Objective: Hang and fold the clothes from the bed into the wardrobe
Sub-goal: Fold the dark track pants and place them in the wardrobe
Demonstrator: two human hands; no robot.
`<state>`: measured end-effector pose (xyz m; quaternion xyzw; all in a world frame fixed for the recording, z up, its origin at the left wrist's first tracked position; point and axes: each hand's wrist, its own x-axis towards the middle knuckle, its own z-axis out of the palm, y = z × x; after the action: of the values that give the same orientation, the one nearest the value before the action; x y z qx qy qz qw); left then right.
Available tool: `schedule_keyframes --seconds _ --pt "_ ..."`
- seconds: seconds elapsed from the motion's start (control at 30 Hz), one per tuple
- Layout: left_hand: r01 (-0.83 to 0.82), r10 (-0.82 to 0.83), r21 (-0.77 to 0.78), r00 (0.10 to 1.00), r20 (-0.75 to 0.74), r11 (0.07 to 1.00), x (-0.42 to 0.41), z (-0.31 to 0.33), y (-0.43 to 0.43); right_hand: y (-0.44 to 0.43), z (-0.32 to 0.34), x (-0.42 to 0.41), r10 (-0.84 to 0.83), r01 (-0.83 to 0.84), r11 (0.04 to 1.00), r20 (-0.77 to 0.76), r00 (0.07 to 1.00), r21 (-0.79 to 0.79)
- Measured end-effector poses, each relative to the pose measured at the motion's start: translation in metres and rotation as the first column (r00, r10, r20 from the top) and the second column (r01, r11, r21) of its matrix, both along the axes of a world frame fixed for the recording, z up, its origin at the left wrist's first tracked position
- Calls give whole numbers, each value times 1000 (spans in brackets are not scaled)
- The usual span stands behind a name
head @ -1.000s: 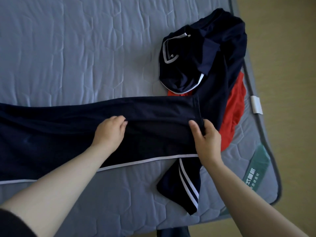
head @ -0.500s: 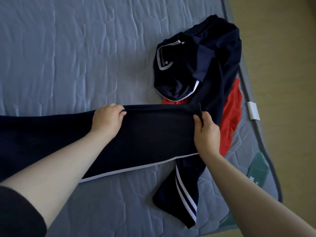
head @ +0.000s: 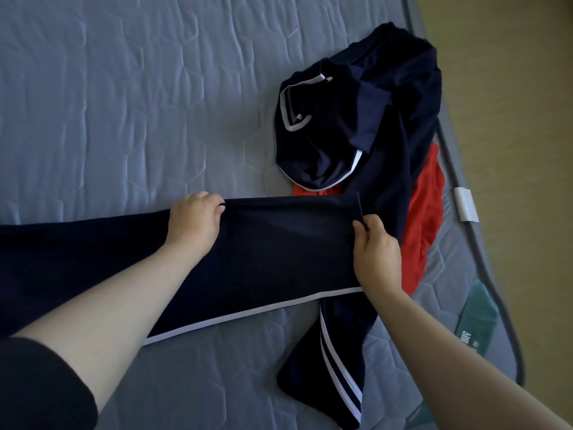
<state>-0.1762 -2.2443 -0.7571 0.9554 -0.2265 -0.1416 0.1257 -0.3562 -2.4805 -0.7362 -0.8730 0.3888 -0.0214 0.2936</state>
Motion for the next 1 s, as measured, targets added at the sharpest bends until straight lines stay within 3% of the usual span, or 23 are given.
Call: schedule_keyframes --seconds 0.37,0.53,0.7,0.83,1.0 --pt "-99 97 50 994 41 994 -2 -6 -4 4 -8 7 -38 1 981 -189 981 -192" --pt "-103 105 111 994 -7 988 1 -8 3 13 -6 11 -43 18 994 -237 971 -108" --pt "-119 120 43 993 -24 992 3 -2 6 4 -4 21 -58 70 997 -313 948 26" --pt "-112 113 -27 994 13 993 -4 5 8 4 2 20 -61 90 989 -233 970 114" --pt "-89 86 -80 996 -38 993 -28 12 12 3 6 6 -76 101 991 -253 964 86"
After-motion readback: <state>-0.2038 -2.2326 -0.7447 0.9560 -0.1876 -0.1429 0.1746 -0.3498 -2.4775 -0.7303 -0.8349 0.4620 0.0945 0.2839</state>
